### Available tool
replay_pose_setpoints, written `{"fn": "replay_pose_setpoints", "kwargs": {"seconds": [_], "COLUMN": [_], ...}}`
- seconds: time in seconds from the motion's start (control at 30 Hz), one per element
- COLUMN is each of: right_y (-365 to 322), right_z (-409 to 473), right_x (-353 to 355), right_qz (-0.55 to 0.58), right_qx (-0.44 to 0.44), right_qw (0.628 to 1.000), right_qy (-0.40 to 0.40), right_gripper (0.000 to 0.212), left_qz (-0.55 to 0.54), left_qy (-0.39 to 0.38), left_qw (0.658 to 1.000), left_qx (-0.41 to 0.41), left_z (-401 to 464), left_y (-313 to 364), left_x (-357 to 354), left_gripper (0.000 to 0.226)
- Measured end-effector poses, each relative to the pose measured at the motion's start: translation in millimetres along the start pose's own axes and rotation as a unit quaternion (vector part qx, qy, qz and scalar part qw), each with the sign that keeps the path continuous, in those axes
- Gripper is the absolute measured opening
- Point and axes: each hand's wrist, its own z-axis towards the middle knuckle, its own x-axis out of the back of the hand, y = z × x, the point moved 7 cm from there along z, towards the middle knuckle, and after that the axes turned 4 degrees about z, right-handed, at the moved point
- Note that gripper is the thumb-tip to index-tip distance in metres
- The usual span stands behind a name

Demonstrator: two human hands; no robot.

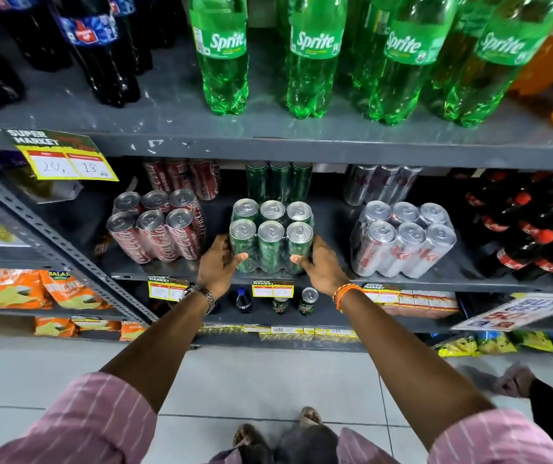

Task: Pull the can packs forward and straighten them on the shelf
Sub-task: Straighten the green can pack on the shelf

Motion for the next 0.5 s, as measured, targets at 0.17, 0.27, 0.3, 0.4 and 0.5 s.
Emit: {"fn": "replay_pose_setpoints", "kwargs": {"seconds": [0.17, 0.27, 0.3, 0.4, 0.5], "right_y": [-1.1, -2.8, -3.2, -3.5, -3.3], "right_z": [-0.6, -0.7, -0.5, 0.0, -1.9], "right_x": [3.5, 3.6, 3.2, 2.1, 3.2], "right_qz": [-0.017, -0.017, -0.016, -0.024, -0.023], "right_qx": [0.010, 0.021, 0.022, 0.025, 0.015], "right_qw": [1.000, 1.000, 1.000, 0.999, 1.000], "right_qy": [-0.008, -0.004, -0.007, -0.008, 0.001], "right_gripper": [0.042, 0.044, 0.046, 0.047, 0.047], "left_qz": [-0.033, -0.042, -0.042, -0.047, -0.020], "left_qy": [0.005, 0.005, 0.003, -0.004, -0.002], "left_qw": [0.999, 0.999, 0.999, 0.999, 1.000], "left_qx": [0.010, 0.018, 0.020, 0.015, 0.015], "left_z": [-5.3, -6.3, -6.4, -2.8, 0.2], "left_y": [3.7, 3.8, 3.4, -0.5, -4.9], "left_x": [-1.5, -2.7, -2.6, -2.3, -0.6], "left_gripper": [0.058, 0.060, 0.061, 0.060, 0.057]}}
